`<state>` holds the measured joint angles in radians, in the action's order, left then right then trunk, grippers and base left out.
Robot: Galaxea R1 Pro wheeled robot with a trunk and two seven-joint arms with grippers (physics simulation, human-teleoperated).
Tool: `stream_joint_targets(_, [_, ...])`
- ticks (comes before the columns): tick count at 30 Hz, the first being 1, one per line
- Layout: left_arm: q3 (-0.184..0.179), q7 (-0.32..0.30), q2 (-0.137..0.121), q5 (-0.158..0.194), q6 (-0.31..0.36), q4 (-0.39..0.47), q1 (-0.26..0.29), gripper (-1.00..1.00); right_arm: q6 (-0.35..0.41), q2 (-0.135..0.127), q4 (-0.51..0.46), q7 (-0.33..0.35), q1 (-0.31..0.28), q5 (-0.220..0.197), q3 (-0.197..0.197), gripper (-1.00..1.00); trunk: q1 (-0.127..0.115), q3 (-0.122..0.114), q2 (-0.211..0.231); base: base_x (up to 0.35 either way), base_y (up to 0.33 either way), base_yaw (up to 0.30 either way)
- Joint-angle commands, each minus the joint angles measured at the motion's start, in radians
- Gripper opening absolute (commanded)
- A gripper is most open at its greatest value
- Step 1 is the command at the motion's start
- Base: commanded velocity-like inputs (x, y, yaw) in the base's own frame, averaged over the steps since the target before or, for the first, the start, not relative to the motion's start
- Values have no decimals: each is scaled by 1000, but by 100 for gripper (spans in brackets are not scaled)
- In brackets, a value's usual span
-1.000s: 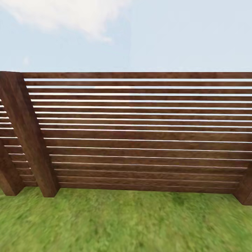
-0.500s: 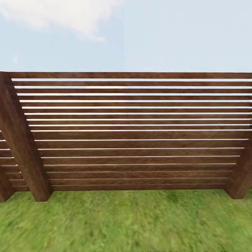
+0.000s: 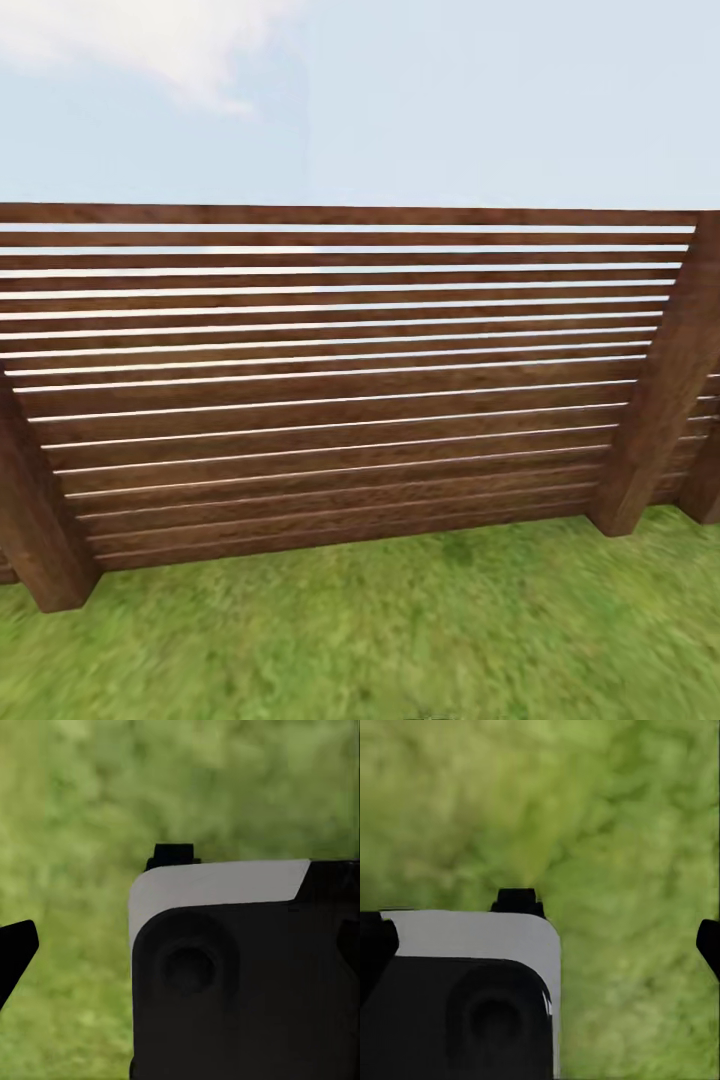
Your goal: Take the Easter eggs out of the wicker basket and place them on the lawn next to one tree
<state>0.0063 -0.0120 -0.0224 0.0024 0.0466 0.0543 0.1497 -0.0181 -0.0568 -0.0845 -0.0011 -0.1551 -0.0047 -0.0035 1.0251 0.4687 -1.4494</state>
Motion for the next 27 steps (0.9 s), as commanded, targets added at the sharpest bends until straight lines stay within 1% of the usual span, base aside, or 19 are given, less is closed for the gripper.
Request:
stream_joint_targets(1, [2, -3, 4, 1, 30, 3, 37, 100, 20, -13, 1, 0, -32, -2, -1, 100, 0, 1, -1, 0, 0, -266])
stream_joint_targets(2, [2, -3, 7, 1, 42, 3, 55, 100, 31, -20, 1, 0, -47, -3, -2, 100, 0, 1, -1, 0, 0, -266])
stream_joint_targets(3, [3, -4, 13, 2, 66, 3, 90, 100, 50, -32, 0, 0, -74, -3, -3, 100, 0, 1, -1, 0, 0, -266])
stream_joint_targets(6, [4, -4, 24, 2, 98, 4, 141, 100, 69, -49, 0, 0, -108, -4, -3, 100, 0, 1, -1, 0, 0, -266])
stream_joint_targets(7, [4, -4, 33, 2, 115, 4, 171, 100, 76, -55, -2, 0, -129, -4, -4, 100, 0, 1, -1, 0, 0, -266])
stream_joint_targets(10, [4, -1, 51, 2, 133, 4, 209, 100, 84, -61, -7, 0, -160, -5, -5, 100, 0, 1, -1, 0, 0, -266])
stream_joint_targets(11, [4, 2, 64, 2, 139, 4, 229, 100, 87, -63, -9, 0, -176, -6, -5, 100, 0, 1, -1, 0, 0, -266])
stream_joint_targets(14, [4, 4, 82, 2, 145, 5, 248, 100, 89, -65, -11, 0, -190, -7, -5, 100, 0, 1, -1, 0, 0, -266])
stream_joint_targets(15, [4, 5, 92, 2, 147, 5, 255, 100, 90, -66, -13, 0, -196, -7, -6, 100, 0, 1, -1, 0, 0, -266])
stream_joint_targets(16, [4, 6, 96, 2, 148, 5, 258, 100, 90, -66, -13, 0, -198, -7, -6, 100, 0, 1, -1, 0, 0, -266])
stream_joint_targets(17, [11, 7, 105, 23, 150, 5, 270, 100, 89, -68, -16, 1, -203, -6, -6, 100, 0, 1, -1, 0, 0, -266])
stream_joint_targets(18, [13, 8, 107, 33, 150, 6, 274, 100, 89, -68, -20, 1, -204, -5, -6, 100, 0, 1, -1, 0, 0, -266])
stream_joint_targets(19, [17, 10, 109, 53, 151, 6, 286, 100, 90, -68, -34, 2, -204, -5, -6, 100, 0, 1, -1, 0, 0, -266])
stream_joint_targets(20, [20, 12, 112, 68, 153, 6, 307, 100, 90, -68, -58, 1, -204, -6, -6, 100, 0, 1, -1, 0, 0, -266])
stream_joint_targets(21, [21, 13, 113, 74, 157, 6, 320, 100, 90, -68, -70, 1, -204, -6, -6, 100, 0, 1, -1, 0, 0, -266])
stream_joint_targets(22, [23, 13, 124, 88, 176, 6, 359, 100, 100, -68, -109, 2, -203, -9, -7, 100, 0, 1, -1, 0, 0, -266])
stream_joint_targets(24, [23, 14, 142, 102, 196, 6, 400, 100, 122, -68, -156, 2, -201, -13, -8, 100, 0, 1, -1, 0, 0, -266])
stream_joint_targets(26, [24, 14, 157, 110, 208, 7, 429, 100, 153, -69, -200, 2, -199, -17, -8, 100, 0, 1, -1, 0, 0, -266])
stream_joint_targets(27, [24, 14, 167, 116, 217, 7, 451, 100, 184, -71, -252, 3, -196, -20, -8, 100, 0, 1, -1, 0, 0, -266])
